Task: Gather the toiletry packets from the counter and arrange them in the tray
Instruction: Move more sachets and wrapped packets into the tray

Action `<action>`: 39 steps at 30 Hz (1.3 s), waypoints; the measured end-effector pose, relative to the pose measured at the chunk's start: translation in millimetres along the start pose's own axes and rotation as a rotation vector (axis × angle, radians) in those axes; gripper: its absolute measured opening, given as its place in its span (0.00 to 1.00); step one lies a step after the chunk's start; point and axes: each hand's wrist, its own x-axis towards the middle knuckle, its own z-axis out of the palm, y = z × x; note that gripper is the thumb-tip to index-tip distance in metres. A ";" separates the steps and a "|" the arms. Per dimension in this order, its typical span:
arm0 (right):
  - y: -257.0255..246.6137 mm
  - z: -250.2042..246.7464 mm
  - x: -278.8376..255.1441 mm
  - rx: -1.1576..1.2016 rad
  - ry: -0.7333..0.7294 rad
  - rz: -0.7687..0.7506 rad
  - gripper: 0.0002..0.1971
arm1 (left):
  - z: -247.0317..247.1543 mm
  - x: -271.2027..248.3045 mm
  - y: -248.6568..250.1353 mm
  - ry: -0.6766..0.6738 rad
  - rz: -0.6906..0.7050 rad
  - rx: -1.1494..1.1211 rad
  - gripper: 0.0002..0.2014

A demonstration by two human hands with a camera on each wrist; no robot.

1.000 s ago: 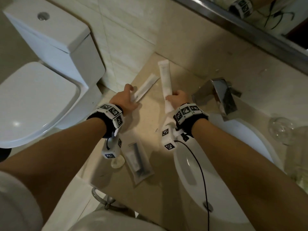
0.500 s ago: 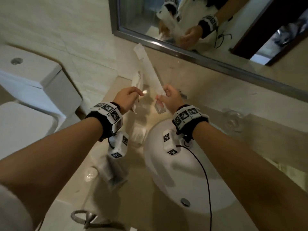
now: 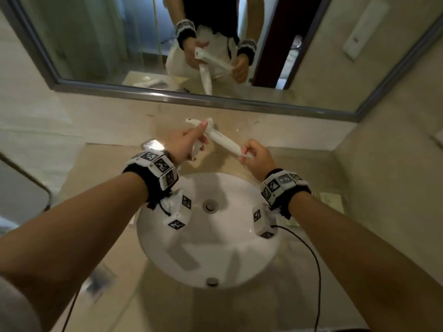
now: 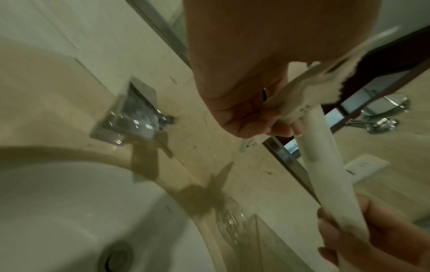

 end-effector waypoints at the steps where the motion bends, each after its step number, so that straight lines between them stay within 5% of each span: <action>1: 8.5 -11.7 -7.2 -0.009 0.023 0.023 0.19 | 16.1 0.7 0.8 -0.034 -0.019 0.013 0.25; 10: 87.8 -107.4 -79.2 -0.203 0.141 0.018 0.13 | 144.2 0.6 -12.1 -0.244 -0.208 0.134 0.22; 16: 128.2 -148.5 -117.1 -0.015 0.031 0.399 0.25 | 197.7 6.9 -28.5 -0.278 -0.116 0.121 0.13; 23: 163.4 -185.5 -142.1 0.479 0.117 0.694 0.08 | 228.0 8.7 -40.6 -0.342 -0.049 0.165 0.14; 29: 180.5 -196.9 -149.2 0.602 0.196 0.751 0.10 | 233.5 7.2 -50.4 -0.419 -0.125 0.201 0.07; 39: 188.6 -197.4 -139.7 0.611 0.329 0.647 0.15 | 241.4 5.8 -36.0 -0.349 -0.232 0.077 0.23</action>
